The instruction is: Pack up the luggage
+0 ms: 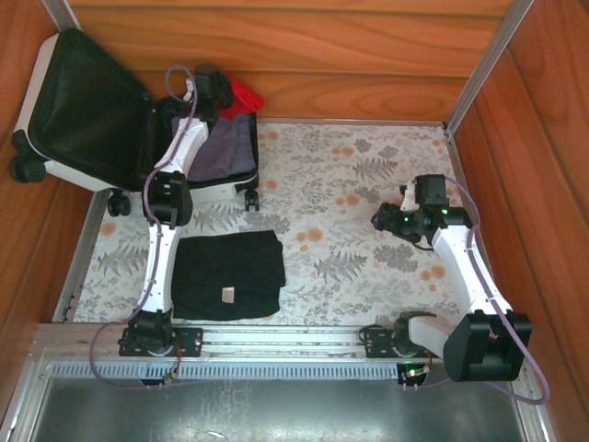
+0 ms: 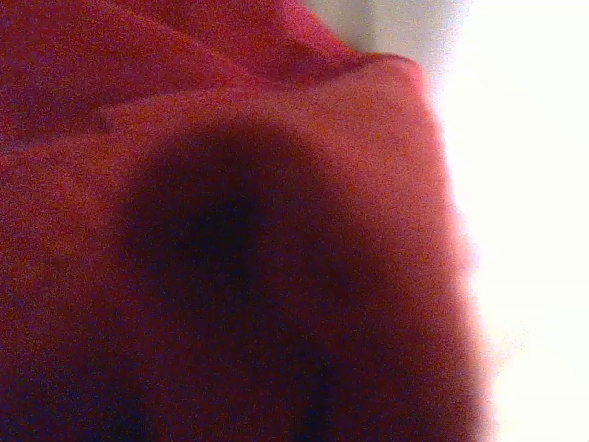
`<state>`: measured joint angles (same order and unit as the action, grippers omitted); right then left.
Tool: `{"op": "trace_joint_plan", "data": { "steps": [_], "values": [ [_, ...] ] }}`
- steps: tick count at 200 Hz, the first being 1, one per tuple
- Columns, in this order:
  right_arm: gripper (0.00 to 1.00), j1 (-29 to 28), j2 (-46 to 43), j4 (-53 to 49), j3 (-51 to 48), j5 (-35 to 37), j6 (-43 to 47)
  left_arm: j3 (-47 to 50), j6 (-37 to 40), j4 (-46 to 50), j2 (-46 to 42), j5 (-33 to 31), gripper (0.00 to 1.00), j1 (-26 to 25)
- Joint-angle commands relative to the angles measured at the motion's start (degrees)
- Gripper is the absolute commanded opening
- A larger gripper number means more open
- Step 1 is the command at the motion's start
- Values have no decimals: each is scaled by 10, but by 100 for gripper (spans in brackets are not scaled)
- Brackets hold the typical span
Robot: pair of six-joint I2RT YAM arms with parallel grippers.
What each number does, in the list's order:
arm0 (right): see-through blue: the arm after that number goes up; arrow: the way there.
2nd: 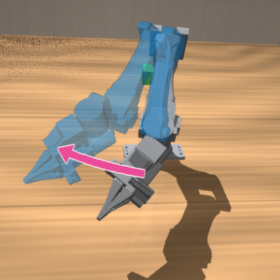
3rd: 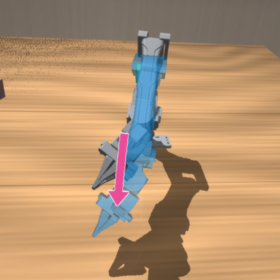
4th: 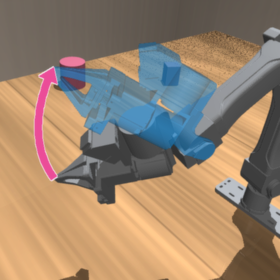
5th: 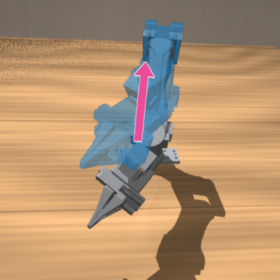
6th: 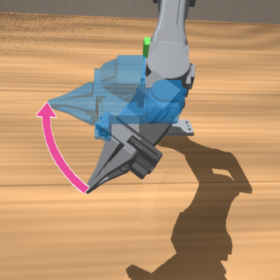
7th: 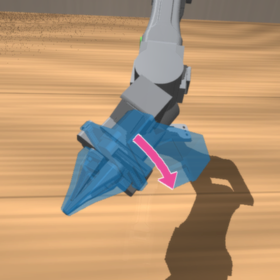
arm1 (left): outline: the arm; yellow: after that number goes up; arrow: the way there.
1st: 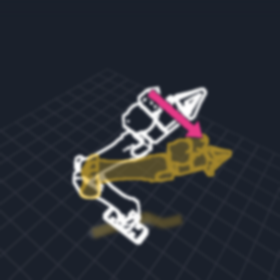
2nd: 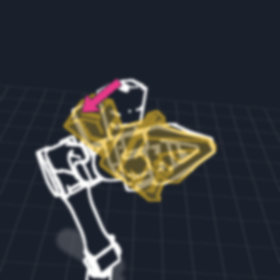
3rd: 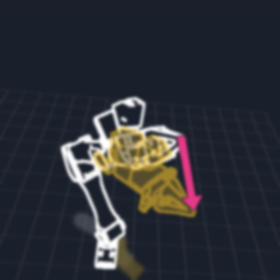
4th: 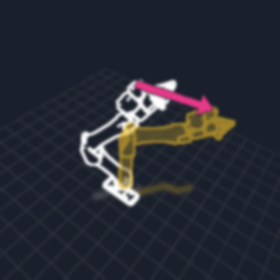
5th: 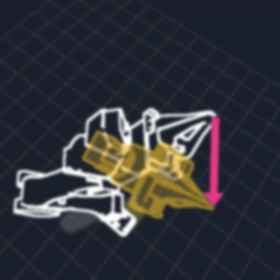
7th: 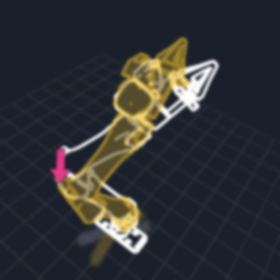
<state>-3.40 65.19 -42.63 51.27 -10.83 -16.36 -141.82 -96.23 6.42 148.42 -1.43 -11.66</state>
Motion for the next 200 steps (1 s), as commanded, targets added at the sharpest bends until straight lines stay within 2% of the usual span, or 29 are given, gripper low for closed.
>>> {"op": "trace_joint_plan", "data": {
  "steps": [1, 46, 83, 126, 142, 163, 190, 194, 200],
  "values": [
    [75, -2, -10, 3, -12, -14, 7, 41, 65, 49, -77, 12, 0, -3],
    [75, -2, -16, 6, -20, -23, 3, 73, 170, 144, -122, 14, 0, -3],
    [75, -2, -29, 1, -23, -24, 1, 127, 282, 217, -179, -13, 0, 4],
    [75, -3, -37, -1, -25, -31, -4, 223, 390, 267, -240, -22, 14, 12],
    [75, -3, -39, -2, -26, -37, -8, 251, 417, 284, -258, -26, 23, 14],
    [75, -5, -45, -3, -28, -45, -19, 278, 455, 313, -283, -30, 51, 17],
    [78, -8, -57, -19, -26, -40, -31, 301, 541, 381, -327, -64, 83, 17],
    [78, -9, -59, -23, -24, -39, -31, 304, 558, 398, -333, -68, 91, 17],
    [79, -9, -62, -29, -22, -38, -33, 309, 577, 426, -343, -78, 94, 17]
  ]
}}
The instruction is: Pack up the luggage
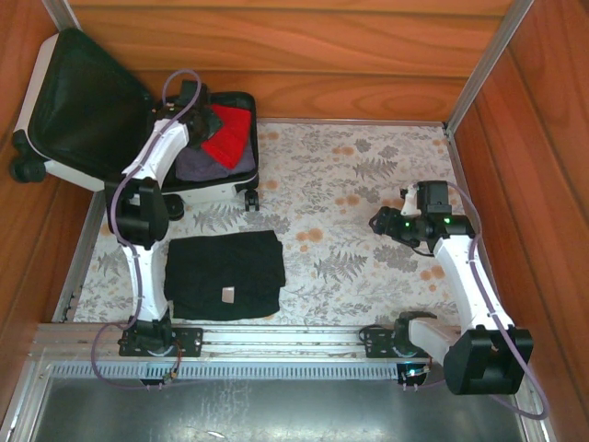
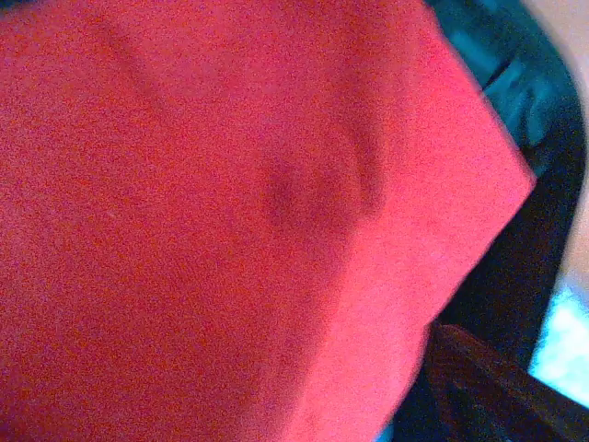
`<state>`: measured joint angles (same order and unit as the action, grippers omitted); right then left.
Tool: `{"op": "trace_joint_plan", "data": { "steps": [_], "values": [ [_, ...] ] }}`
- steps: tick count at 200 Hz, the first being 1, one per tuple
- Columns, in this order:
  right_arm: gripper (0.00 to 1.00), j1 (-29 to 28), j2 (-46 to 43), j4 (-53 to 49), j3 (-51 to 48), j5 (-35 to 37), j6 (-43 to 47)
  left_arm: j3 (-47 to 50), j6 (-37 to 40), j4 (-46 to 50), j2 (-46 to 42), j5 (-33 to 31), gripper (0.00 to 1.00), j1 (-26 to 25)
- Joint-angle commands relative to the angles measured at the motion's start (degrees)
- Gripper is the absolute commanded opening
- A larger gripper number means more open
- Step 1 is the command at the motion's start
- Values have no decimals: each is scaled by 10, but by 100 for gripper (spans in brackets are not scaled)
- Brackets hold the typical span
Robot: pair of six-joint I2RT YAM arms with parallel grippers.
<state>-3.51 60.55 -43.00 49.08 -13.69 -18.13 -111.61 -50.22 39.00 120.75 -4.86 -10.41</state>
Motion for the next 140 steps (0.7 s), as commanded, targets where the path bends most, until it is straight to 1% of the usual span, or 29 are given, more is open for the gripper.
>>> {"op": "trace_joint_plan", "data": {
  "steps": [1, 3, 5, 22, 41, 54, 73, 85, 94, 111, 126, 133, 140],
  "values": [
    [79, -8, -16, -27, 1, -9, -15, 9, 120, 104, -68, -46, 96, 5],
    [79, -8, -16, -28, 2, -8, -15, 11, 124, 116, -72, -50, 99, 5],
    [79, -8, -18, -30, 3, -7, -16, 16, 130, 123, -76, -54, 100, 5],
    [79, -9, -26, -37, 6, -6, -22, 85, 159, 170, -128, -82, 100, 5],
    [78, -11, -26, -33, 7, -15, -30, 196, 163, 172, -217, -104, 100, 10],
    [77, -14, -19, -23, 8, -28, -34, 240, 167, 170, -272, -110, 100, 17],
    [73, -25, 0, 0, 11, -36, -49, 242, 189, 155, -321, -82, 96, 28],
    [71, -36, 17, 14, 17, -35, -60, 225, 208, 128, -328, -53, 92, 34],
    [70, -50, 30, 25, 23, -33, -69, 199, 218, 118, -317, -35, 90, 40],
    [68, -76, 49, 39, 39, -22, -84, 135, 234, 114, -260, 22, 79, 59],
    [66, -96, 59, 46, 52, -4, -98, 81, 226, 112, -195, 100, 65, 82],
    [64, -101, 61, 48, 56, 0, -103, 61, 219, 107, -163, 131, 55, 90],
    [63, -106, 61, 50, 58, 5, -107, 41, 212, 106, -130, 146, 45, 94]
  ]
}}
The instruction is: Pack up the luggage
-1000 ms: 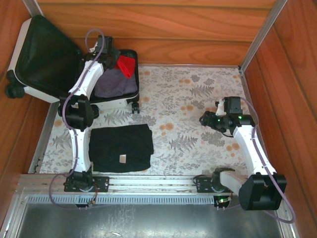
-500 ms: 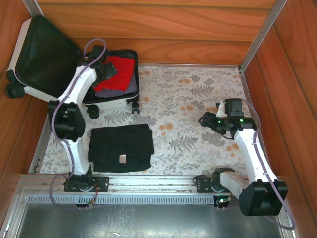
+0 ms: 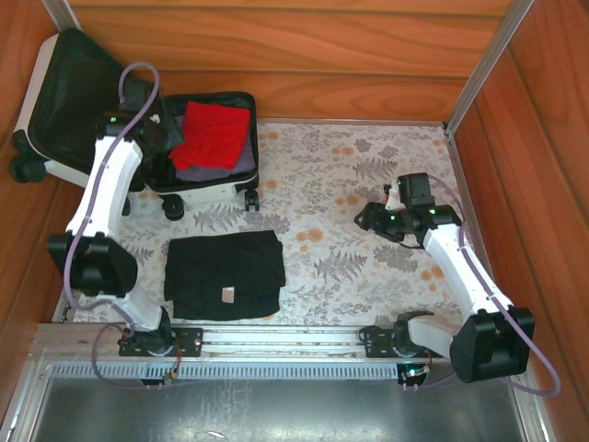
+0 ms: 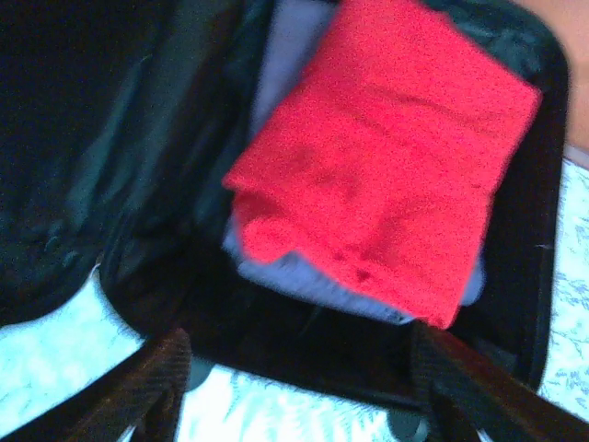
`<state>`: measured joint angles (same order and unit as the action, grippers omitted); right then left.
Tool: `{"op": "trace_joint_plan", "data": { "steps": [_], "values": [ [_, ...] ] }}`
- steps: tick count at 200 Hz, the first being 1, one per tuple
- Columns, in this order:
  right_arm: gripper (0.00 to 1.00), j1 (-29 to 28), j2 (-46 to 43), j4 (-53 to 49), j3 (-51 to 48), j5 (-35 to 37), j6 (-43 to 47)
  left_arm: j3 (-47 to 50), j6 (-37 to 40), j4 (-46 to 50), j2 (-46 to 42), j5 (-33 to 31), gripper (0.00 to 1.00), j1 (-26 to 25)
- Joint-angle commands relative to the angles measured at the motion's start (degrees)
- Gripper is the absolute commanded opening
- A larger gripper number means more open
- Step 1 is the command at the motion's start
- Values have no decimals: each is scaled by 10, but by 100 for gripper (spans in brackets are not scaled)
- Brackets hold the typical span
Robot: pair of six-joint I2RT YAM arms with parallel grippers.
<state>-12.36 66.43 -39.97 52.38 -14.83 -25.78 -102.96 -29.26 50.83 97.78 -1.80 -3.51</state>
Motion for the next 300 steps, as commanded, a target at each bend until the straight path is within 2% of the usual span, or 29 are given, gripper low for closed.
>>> {"op": "trace_joint_plan", "data": {
  "steps": [1, 14, 42, 74, 114, 122, 145, 159, 174, 194, 239, 282, 300],
  "values": [
    [63, -18, 2, 20, 26, 17, -32, -49, 1, -12, 103, 117, 44, 26],
    [59, -22, -3, 19, 27, 26, -40, -82, -6, -13, 155, 146, 32, 29],
    [53, -24, -21, 11, 18, 40, -48, -99, -22, -15, 226, 141, 16, 29],
    [55, -25, -40, -2, 9, 41, -44, -49, -35, -16, 244, 117, 13, 29],
    [74, -57, -21, -34, 43, 40, -25, 54, -34, -34, 183, 86, 13, 30],
    [76, -75, -9, -43, 56, 46, -24, 81, -31, -50, 149, 79, 21, 30],
    [79, -138, 41, -49, 86, 57, -43, 153, -16, -87, 19, 36, 65, 30],
    [82, -187, 81, -32, 94, 63, -60, 196, -5, -94, -64, -2, 79, 30],
    [84, -241, 136, -12, 105, 75, -83, 244, 3, -96, -154, -46, 89, 30],
    [84, -298, 212, 18, 128, 74, -113, 317, -4, -100, -264, -82, 94, 31],
    [85, -372, 367, 26, 215, 85, -177, 489, -81, -98, -447, -66, 96, 31],
    [84, -420, 456, 2, 260, 102, -221, 580, -124, -97, -525, -11, 96, 31],
    [77, -428, 476, 13, 257, 104, -226, 599, -133, -97, -538, -4, 95, 31]
  ]
}}
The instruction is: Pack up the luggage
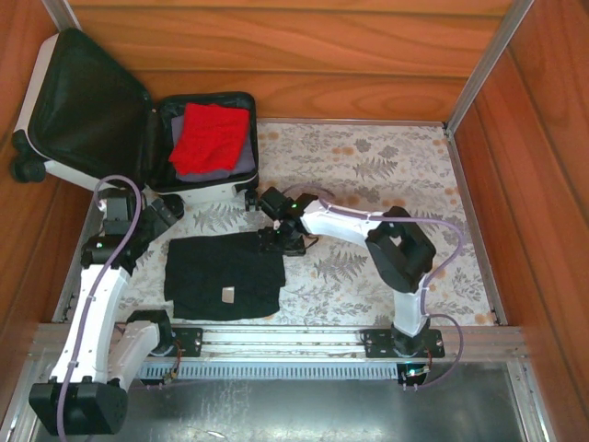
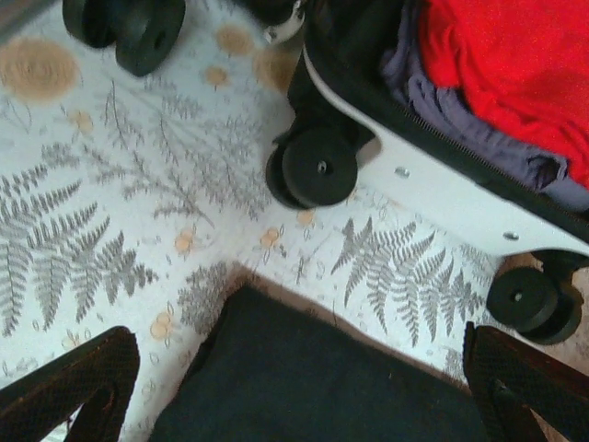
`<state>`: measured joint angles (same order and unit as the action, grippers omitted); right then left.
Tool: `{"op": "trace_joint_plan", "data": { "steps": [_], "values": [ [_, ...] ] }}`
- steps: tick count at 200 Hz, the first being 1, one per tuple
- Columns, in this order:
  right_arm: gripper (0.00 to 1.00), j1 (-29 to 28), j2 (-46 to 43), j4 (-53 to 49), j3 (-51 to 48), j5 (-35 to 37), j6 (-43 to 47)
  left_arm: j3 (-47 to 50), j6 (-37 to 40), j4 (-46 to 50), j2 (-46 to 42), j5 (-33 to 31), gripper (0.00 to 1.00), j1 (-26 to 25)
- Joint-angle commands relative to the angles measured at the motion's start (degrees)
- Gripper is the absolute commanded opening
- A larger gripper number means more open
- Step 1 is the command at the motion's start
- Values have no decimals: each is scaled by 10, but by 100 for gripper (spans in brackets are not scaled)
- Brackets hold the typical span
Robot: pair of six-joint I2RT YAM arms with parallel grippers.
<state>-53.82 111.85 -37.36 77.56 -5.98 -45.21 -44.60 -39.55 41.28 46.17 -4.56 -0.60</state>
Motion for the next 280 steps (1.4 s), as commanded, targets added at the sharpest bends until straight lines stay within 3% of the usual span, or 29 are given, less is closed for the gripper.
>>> {"op": "trace_joint_plan", "data": {
  "steps": [1, 16, 39, 62, 97, 127, 134, 139, 156, 172, 210, 244, 280],
  "values": [
    [76, -14, 23, -13, 4, 15, -32, 17, -30, -1, -21, 24, 95, 2],
    [62, -15, 33, -9, -3, 30, -32, 27, -36, -1, -25, 29, 96, 2],
    [25, -13, 35, -31, -7, 87, -28, 37, -43, -1, -17, 35, 95, 2],
    [1, 9, 34, -72, -1, 130, -2, 40, -43, -3, 5, 51, 95, 1],
    [0, 88, -12, -67, -46, 163, 60, 38, -42, -12, 45, 91, 95, -12],
    [0, 163, -38, -47, -56, 220, 179, 41, -46, -49, 70, 86, 95, -83],
    [3, 174, -38, -46, -50, 241, 210, 42, -53, -60, 79, 89, 95, -98],
    [11, 181, -38, -46, -43, 254, 232, 44, -58, -67, 86, 93, 96, -107],
    [60, 196, -37, -72, -5, 286, 282, 54, -81, -95, 109, 118, 96, -119],
    [77, 200, -47, -110, 35, 306, 293, 60, -95, -111, 123, 124, 96, -122],
    [83, 177, -98, -209, 113, 256, 229, 54, -86, -115, 123, 84, 96, -121],
    [88, 62, -87, -197, 144, 180, 156, 65, -83, -118, 121, 68, 96, -110],
    [90, -48, 9, -217, 203, 199, 105, 123, -130, -142, 109, 113, 100, -59]
  ]
}}
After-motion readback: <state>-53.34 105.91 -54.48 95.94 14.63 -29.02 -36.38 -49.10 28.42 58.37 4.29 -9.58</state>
